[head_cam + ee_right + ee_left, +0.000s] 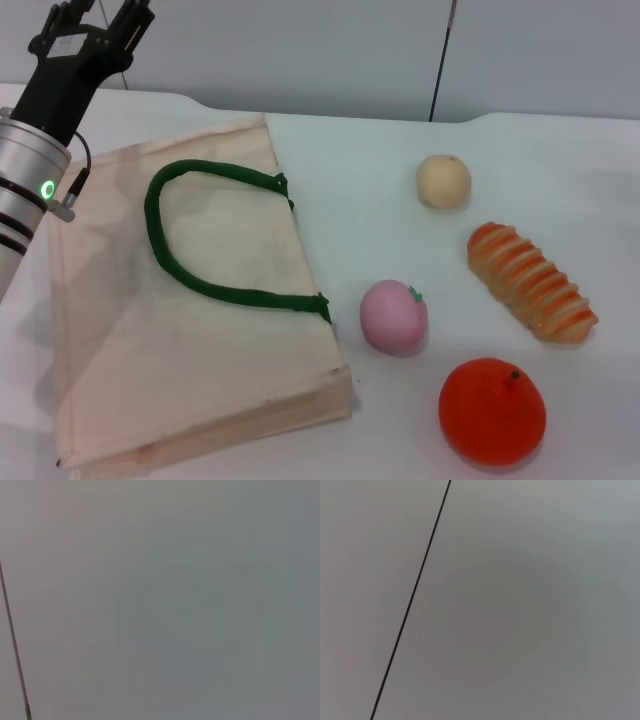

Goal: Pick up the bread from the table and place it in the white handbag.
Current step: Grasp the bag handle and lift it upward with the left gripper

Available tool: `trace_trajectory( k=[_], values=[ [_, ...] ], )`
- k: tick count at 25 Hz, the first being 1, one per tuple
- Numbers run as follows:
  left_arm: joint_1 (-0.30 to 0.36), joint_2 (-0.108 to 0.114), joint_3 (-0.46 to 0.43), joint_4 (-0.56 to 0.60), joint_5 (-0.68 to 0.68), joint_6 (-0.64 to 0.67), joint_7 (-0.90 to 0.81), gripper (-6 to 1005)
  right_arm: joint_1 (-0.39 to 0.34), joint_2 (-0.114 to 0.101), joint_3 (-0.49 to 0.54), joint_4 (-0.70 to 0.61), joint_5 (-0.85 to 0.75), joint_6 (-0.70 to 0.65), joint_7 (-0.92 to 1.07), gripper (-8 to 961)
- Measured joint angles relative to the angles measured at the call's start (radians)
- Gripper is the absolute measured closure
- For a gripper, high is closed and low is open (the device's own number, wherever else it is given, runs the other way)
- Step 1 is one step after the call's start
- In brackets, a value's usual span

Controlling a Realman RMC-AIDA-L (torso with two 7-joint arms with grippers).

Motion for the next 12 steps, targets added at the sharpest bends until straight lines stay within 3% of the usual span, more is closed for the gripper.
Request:
trace_trajectory(
  k=[12],
  values=[
    [0.0, 0.0, 0.0, 0.0, 0.001, 0.0, -0.002, 193, -0.002, 0.0, 0.0, 0.0, 0.0, 0.0, 0.0, 71]
  ],
)
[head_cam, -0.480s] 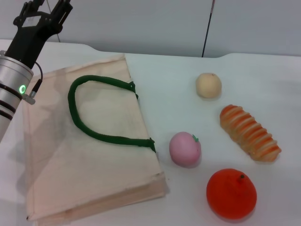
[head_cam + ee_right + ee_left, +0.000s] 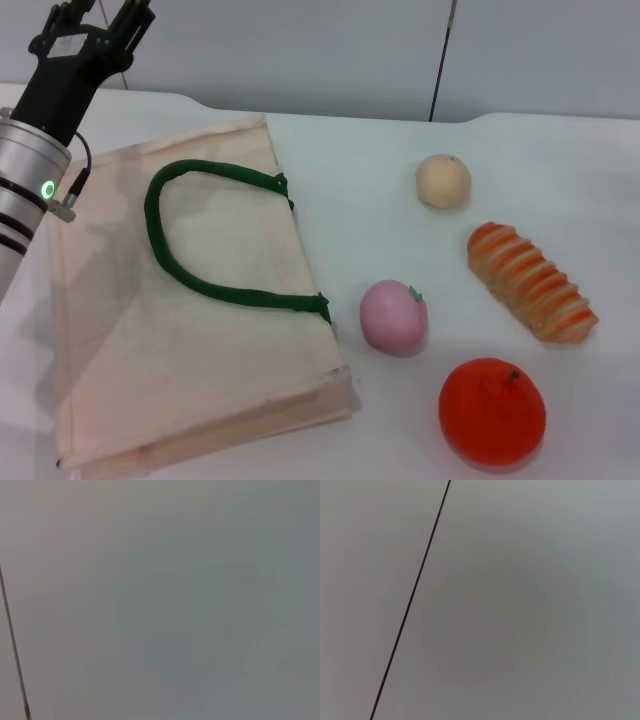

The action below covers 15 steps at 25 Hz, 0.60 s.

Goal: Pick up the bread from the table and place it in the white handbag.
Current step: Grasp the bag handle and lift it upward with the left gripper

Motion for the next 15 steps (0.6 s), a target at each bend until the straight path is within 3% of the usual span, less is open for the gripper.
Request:
trace_trajectory(
  k=[5, 12, 15],
  values=[
    [-0.016, 0.017, 0.029, -0.047, 0.045, -0.066, -0.144, 197, -0.001, 0.0, -0.003, 0.0, 0.0, -0.016, 0.0, 71],
    [-0.084, 0.039, 0.106, -0.359, 0.287, -0.101, -0.75, 202, -0.003, -0.002, -0.002, -0.002, 0.0, -0.039, 0.0, 71],
    [-0.104, 0.049, 0.106, -0.455, 0.406, -0.075, -0.88, 205, -0.005, -0.002, -0.001, -0.003, 0.0, -0.04, 0.0, 71]
  ],
)
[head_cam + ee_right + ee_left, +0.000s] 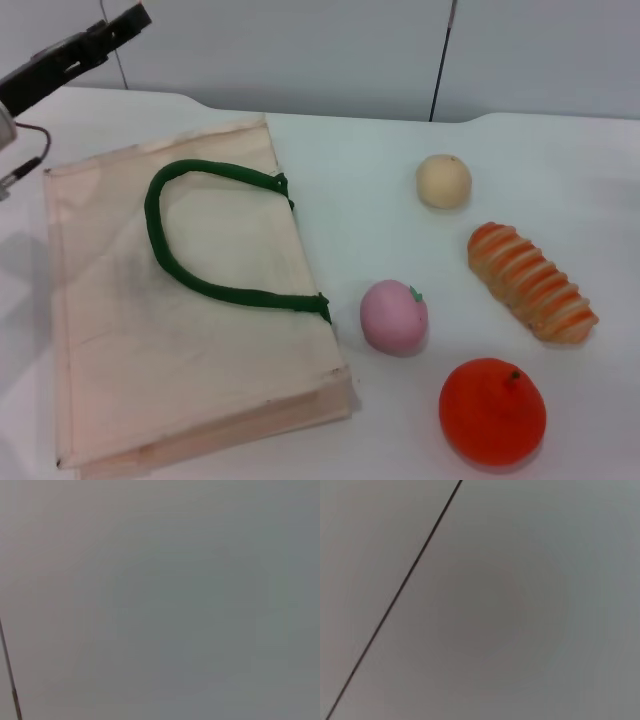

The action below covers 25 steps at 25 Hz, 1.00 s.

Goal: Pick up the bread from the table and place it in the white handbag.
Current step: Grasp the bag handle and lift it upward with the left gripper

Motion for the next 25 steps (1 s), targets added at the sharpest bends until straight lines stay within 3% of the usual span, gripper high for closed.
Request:
trace_trajectory(
  k=[7, 14, 20, 25],
  values=[
    [-0.09, 0.049, 0.001, -0.218, 0.407, 0.176, -0.296, 210, -0.009, -0.002, 0.001, -0.01, 0.0, 0.0, 0.0, 71],
    [-0.152, 0.051, 0.002, -0.368, 0.646, 0.298, -0.366, 216, -0.009, -0.002, 0.001, -0.01, 0.0, 0.0, 0.0, 70],
    [-0.181, 0.054, 0.003, -0.386, 0.806, 0.284, -0.38, 221, -0.009, -0.003, 0.001, -0.01, 0.0, 0.002, 0.007, 70],
    [-0.189, 0.051, 0.002, -0.367, 0.82, 0.259, -0.38, 225, -0.008, -0.003, 0.001, -0.01, 0.0, 0.002, 0.007, 70]
  ],
)
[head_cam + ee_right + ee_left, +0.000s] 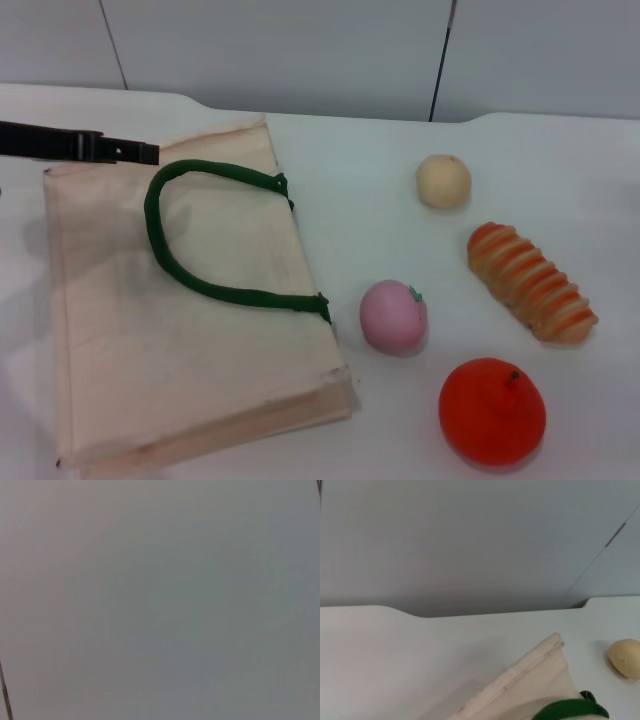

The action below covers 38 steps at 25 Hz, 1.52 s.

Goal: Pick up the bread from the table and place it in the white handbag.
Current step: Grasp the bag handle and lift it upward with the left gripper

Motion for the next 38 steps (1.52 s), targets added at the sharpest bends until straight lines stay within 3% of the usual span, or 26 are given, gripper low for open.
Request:
trace_trajectory(
  k=[10, 17, 25, 30, 33, 38],
  values=[
    [-0.025, -0.012, -0.001, 0.108, 0.089, -0.119, 0.0, 233, 0.005, 0.0, 0.0, 0.0, 0.0, -0.001, 0.0, 70],
    [-0.023, 0.002, -0.001, 0.196, 0.095, -0.169, 0.001, 239, 0.006, 0.0, 0.0, 0.002, 0.0, -0.001, -0.003, 70],
    [-0.02, 0.003, -0.002, 0.215, 0.11, -0.186, -0.007, 245, 0.006, 0.0, 0.0, 0.002, 0.0, -0.002, -0.003, 70],
    [-0.017, -0.001, -0.002, 0.215, 0.111, -0.205, -0.007, 473, 0.007, 0.0, 0.0, 0.003, 0.0, -0.002, -0.004, 70],
    [-0.017, -0.004, -0.001, 0.215, 0.112, -0.209, -0.007, 716, 0.007, 0.0, 0.0, 0.004, 0.0, -0.002, -0.004, 70],
    [-0.017, -0.004, -0.002, 0.215, 0.104, -0.209, -0.006, 864, 0.007, 0.0, 0.0, 0.002, 0.0, -0.002, -0.004, 70]
  ],
)
